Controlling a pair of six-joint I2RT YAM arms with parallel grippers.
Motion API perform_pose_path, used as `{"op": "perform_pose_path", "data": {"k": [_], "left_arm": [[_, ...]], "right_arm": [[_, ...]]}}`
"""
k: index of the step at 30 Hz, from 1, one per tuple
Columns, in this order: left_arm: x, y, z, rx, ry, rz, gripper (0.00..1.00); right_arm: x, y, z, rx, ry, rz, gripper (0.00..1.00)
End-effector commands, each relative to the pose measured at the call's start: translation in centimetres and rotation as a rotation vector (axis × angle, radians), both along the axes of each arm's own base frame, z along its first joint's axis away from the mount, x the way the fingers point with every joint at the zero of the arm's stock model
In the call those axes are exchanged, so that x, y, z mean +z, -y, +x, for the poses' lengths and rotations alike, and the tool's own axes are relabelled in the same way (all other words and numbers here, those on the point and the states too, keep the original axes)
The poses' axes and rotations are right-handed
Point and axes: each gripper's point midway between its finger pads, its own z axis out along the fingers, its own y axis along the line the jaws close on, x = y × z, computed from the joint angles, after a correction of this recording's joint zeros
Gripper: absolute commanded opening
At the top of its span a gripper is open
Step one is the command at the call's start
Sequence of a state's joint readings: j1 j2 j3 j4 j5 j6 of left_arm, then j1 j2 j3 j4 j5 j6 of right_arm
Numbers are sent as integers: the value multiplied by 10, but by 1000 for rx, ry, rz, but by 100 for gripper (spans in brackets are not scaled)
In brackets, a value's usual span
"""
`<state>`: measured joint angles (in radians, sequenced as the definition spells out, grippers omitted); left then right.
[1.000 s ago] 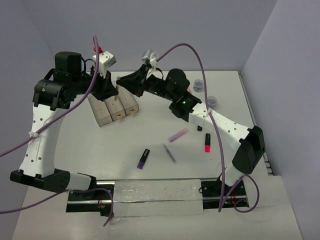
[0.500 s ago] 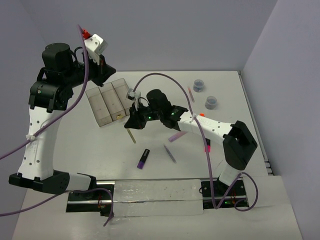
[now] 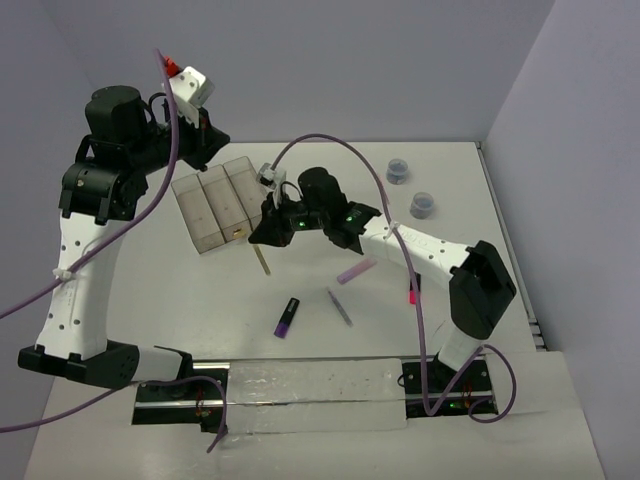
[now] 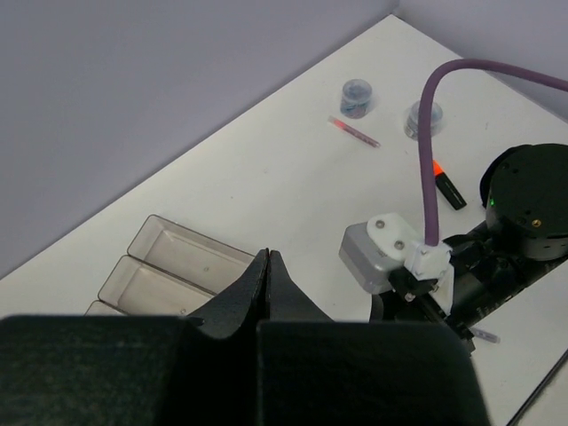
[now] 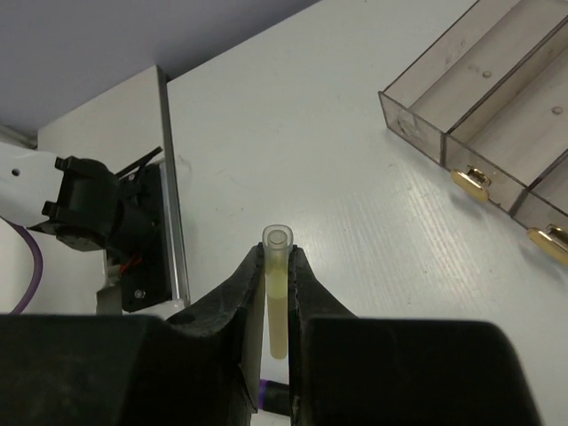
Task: Sort the stationery into containers
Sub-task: Place the pen in the storage box.
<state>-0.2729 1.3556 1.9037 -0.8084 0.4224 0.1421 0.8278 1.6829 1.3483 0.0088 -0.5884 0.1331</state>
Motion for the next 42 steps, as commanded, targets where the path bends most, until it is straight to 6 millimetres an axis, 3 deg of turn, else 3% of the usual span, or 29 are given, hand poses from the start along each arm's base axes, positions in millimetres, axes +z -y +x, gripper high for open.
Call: {"op": "perform_pose_path", "data": {"k": [1, 3, 7, 10, 12, 13, 15, 17, 23, 25, 29, 36, 42], "left_arm": [[3, -18, 6, 113, 33, 7, 0], [-2, -24, 8, 148, 23, 12, 0], [-26, -44, 17, 272, -11, 35, 0], [-46, -59, 24, 355, -38, 58, 1], [-57, -72, 29, 414, -57, 69, 3], [-65, -79, 32, 444, -72, 78, 3], [-78, -88, 37, 485, -96, 79, 4], [-93, -100, 43, 527, -121, 80, 4], [-127, -103, 46, 529, -151, 108, 3], [-132, -103, 45, 527, -161, 118, 3], [-139, -103, 42, 520, -173, 127, 2], [-148, -101, 42, 507, -197, 133, 1], [-153, -101, 43, 503, -209, 136, 1]], "right_arm": [[54, 4, 35, -48, 60, 121, 0], [62, 5, 46, -58, 64, 140, 0], [94, -9, 101, -102, 118, 187, 0], [95, -22, 142, -153, 165, 152, 0], [76, -31, 172, -204, 178, 115, 0], [87, -31, 183, -231, 213, 129, 0], [68, -35, 213, -293, 223, 115, 0], [70, -29, 242, -379, 274, 134, 0], [42, -25, 293, -519, 377, 102, 0], [33, -27, 302, -538, 389, 113, 0], [5, -34, 303, -519, 348, 86, 0], [-56, -50, 271, -417, 291, -65, 0], [-57, -44, 265, -432, 264, -87, 0]]}}
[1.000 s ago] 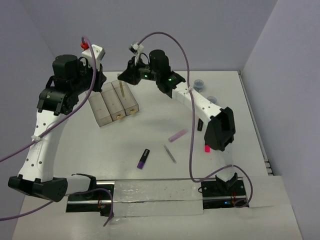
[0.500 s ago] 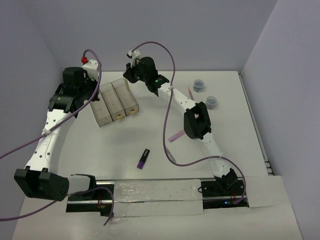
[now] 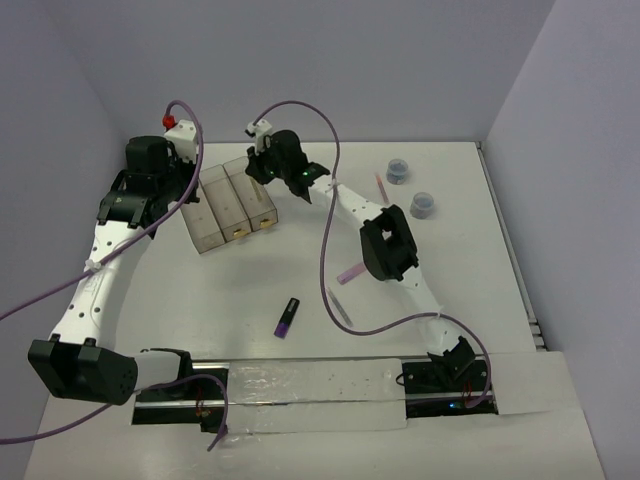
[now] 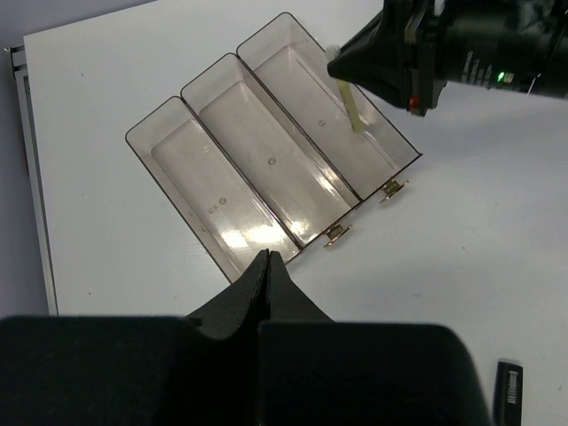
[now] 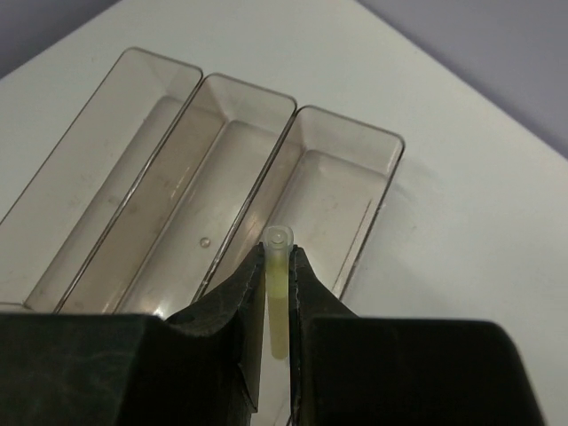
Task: Sort the stationery into containers
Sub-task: Place the pen in the storage box.
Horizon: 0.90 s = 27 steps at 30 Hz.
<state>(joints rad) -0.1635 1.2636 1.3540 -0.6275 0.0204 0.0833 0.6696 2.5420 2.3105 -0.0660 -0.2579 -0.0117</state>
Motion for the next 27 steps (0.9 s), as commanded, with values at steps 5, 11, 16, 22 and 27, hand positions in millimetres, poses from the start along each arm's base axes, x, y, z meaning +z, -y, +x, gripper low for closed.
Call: {"op": "perform_pose_path", "data": {"k": [5, 11, 16, 22, 27], "left_arm": [[12, -1, 4, -3, 54, -9, 2], [13, 1, 2, -14, 49, -16, 5], [15, 0, -3, -8, 53, -22, 7], [13, -9, -17, -11, 47, 34, 16], [-11, -31, -36, 25, 28, 79, 17]], "right_arm": [[23, 8, -7, -37, -1, -24, 21], [43, 14, -12, -42, 18, -24, 79], [100, 29, -36, -4, 63, -27, 87], [138, 93, -104, -65, -26, -70, 87], [89, 163, -172, -244, -295, -129, 83]]}}
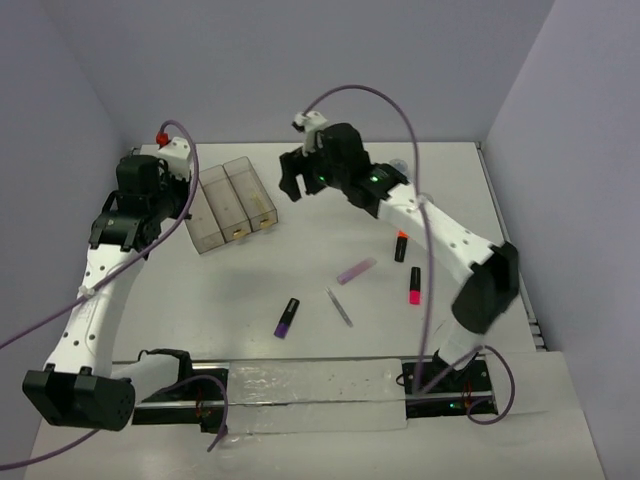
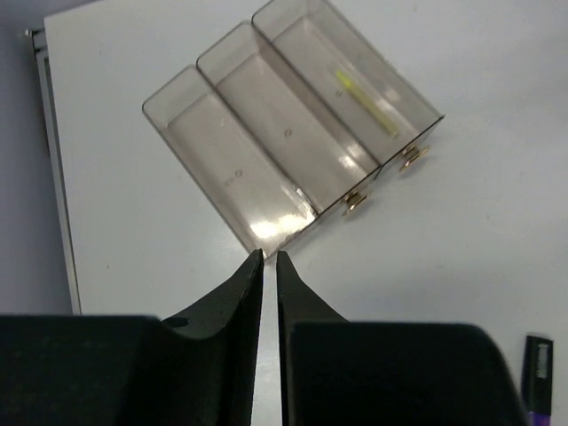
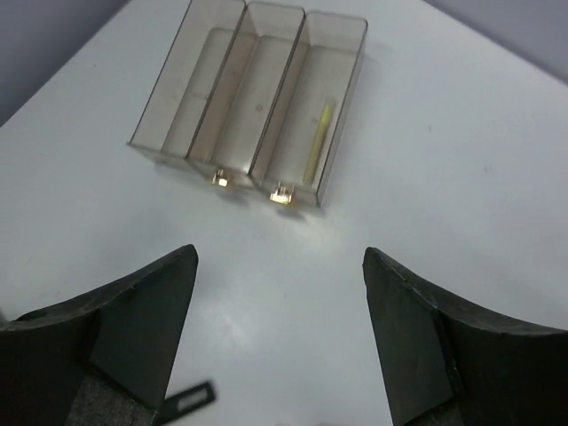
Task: Sort the stationery into containers
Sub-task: Place the pen in the storage box, then pick up the pen from the center of the board.
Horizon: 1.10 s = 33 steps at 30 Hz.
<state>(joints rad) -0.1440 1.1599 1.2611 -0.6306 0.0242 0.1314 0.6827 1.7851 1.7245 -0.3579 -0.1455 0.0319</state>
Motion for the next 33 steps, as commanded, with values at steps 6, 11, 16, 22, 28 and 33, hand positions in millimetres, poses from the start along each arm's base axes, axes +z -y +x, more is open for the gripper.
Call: {"op": "perform_pose_path", "data": {"k": [6, 11, 16, 22, 28, 33], "left_arm": [[-13, -46, -34, 116, 41, 39, 20], [-30, -68, -59, 185, 36, 45, 25], [-35, -85, -73, 262, 79, 29, 27], [-40, -94, -80, 306, 109, -48, 28], [-38, -94, -83, 308, 119, -80, 29], [-40, -96, -83, 314, 121, -83, 29]], "right_arm": [[-93, 88, -111, -210, -349, -195, 82], [-134, 114, -166, -206, -458, -226, 83], [-172, 110, -189, -156, -541, -241, 81], [-208, 100, -194, -110, -575, -354, 73], [-252, 105, -204, -105, -645, -451, 64], [-267, 110, -203, -133, -654, -530, 23]]}}
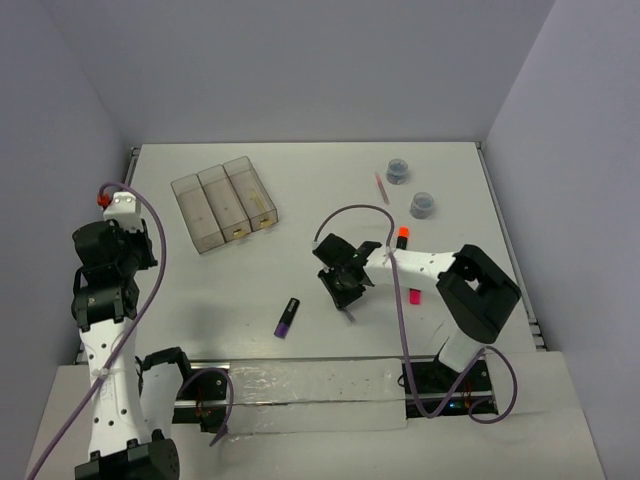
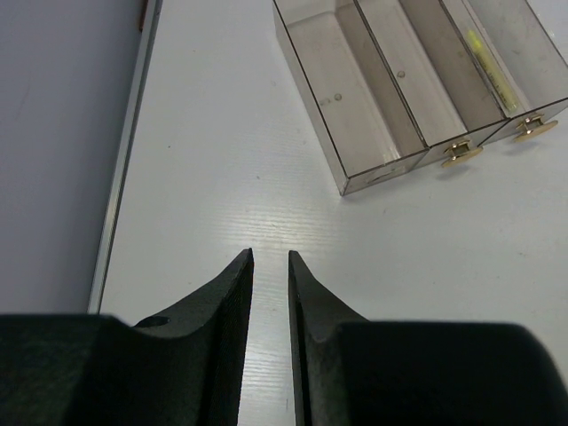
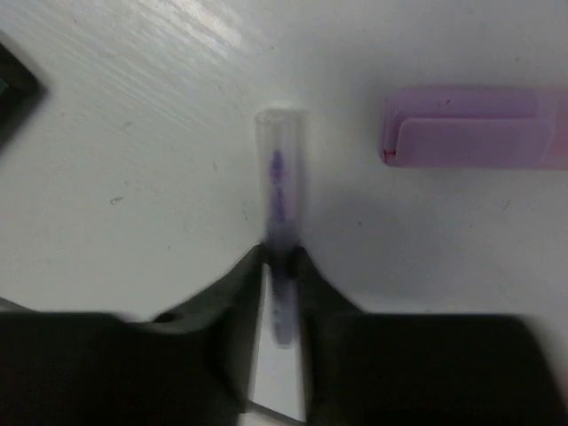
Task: Sort the stationery into containers
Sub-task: Pick up the pen from the center of the board, then place the pen in the storage box.
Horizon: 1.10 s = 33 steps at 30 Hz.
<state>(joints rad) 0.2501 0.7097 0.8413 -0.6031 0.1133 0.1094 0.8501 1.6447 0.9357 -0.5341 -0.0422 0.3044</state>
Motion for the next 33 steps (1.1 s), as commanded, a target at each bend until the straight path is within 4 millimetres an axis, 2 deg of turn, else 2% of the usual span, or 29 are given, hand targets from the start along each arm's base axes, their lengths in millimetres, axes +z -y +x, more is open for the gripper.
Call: {"op": "perform_pose_path", "data": {"k": [1, 2, 3, 6, 9, 12, 15, 16, 17, 18, 20, 22, 25, 26, 28, 29, 31, 33], "left_arm": [[11, 1, 7, -11, 64, -15, 29], [12, 1, 7, -9, 65, -16, 29], [12, 1, 7, -8, 67, -15, 29], [9, -1, 6, 0, 68, -8, 29], [2, -2, 6, 2, 74, -7, 29], [-3, -2, 6, 2, 79, -9, 29], [-6, -4, 6, 13, 87, -3, 29], [-6, -5, 6, 13, 86, -3, 29], [-7, -5, 7, 14, 84, -4, 29], [-8, -5, 7, 15, 82, -5, 29], [-9, -5, 6, 18, 77, -5, 29], [-10, -6, 6, 20, 76, -5, 29], [-14, -6, 6, 18, 74, -5, 30], [-15, -6, 6, 18, 74, -3, 30], [-16, -7, 6, 22, 70, -2, 30], [-17, -7, 7, 19, 65, -2, 30], [-18, -6, 7, 16, 60, -6, 30], [-18, -7, 7, 17, 59, -4, 30]], "right_arm": [[-4, -2, 7, 8, 24, -49, 9], [-3, 1, 8, 9, 34, -71, 2], [-2, 1, 8, 17, 38, -84, 0], [13, 0, 9, 44, 66, -84, 0], [43, -12, 12, 78, 104, -7, 0], [99, -37, 31, 117, 217, 117, 0], [179, -71, 66, 145, 382, 271, 0], [215, -85, 83, 150, 453, 342, 0], [238, -94, 98, 152, 503, 382, 0], [257, -103, 109, 156, 543, 413, 0], [301, -128, 148, 159, 660, 470, 0], [326, -156, 192, 156, 760, 504, 0], [346, -176, 243, 118, 844, 542, 0], [357, -189, 261, 106, 886, 588, 0], [369, -200, 289, 89, 956, 702, 0], [368, -202, 300, 79, 996, 758, 0], [360, -207, 305, 113, 1019, 832, 0], [352, -217, 317, 151, 1058, 835, 0]]}}
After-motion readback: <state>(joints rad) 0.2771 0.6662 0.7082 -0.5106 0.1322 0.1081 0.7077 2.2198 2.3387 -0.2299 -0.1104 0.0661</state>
